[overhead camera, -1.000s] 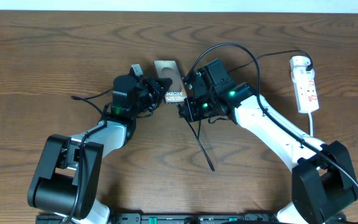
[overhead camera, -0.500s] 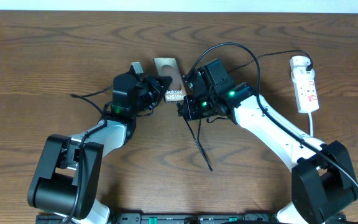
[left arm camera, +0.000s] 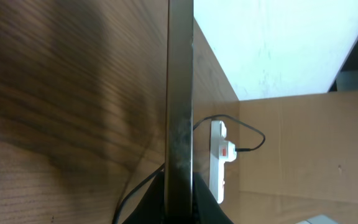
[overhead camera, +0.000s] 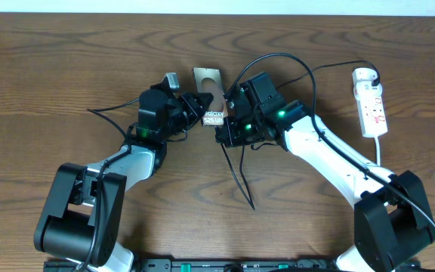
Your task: Plug charger to phone and switch on socket
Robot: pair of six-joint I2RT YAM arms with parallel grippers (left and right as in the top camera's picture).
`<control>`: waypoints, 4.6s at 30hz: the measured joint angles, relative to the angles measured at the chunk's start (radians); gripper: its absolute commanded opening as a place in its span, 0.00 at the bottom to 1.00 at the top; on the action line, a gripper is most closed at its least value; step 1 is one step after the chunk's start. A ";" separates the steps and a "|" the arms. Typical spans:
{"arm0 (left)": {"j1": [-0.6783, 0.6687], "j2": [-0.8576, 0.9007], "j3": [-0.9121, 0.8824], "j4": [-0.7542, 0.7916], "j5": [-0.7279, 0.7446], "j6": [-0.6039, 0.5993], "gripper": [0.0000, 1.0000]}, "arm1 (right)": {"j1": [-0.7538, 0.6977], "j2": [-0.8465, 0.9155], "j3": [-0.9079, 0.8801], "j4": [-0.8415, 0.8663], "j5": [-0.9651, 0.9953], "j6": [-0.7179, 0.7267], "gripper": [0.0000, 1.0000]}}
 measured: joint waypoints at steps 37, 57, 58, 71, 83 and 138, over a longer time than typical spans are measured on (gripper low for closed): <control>-0.014 0.001 0.012 -0.010 0.059 0.054 0.07 | -0.050 -0.130 0.003 -0.175 0.042 -0.080 0.84; 0.040 0.187 0.236 -0.288 0.183 0.112 0.07 | -0.200 -0.500 0.007 -0.372 0.240 -0.156 0.95; 0.040 0.201 0.243 -0.288 0.186 0.114 0.07 | -0.200 -0.500 0.007 -0.376 0.240 -0.156 0.95; 0.040 0.252 0.256 -0.399 0.141 0.197 0.08 | -0.200 -0.500 0.007 -0.388 0.248 -0.156 0.96; 0.040 0.224 0.284 -0.553 0.072 0.252 0.84 | -0.200 -0.500 0.007 -0.389 0.249 -0.160 0.96; 0.233 -0.511 0.262 -1.197 -0.074 0.763 1.00 | -0.943 0.051 0.007 -0.019 0.353 -0.258 0.01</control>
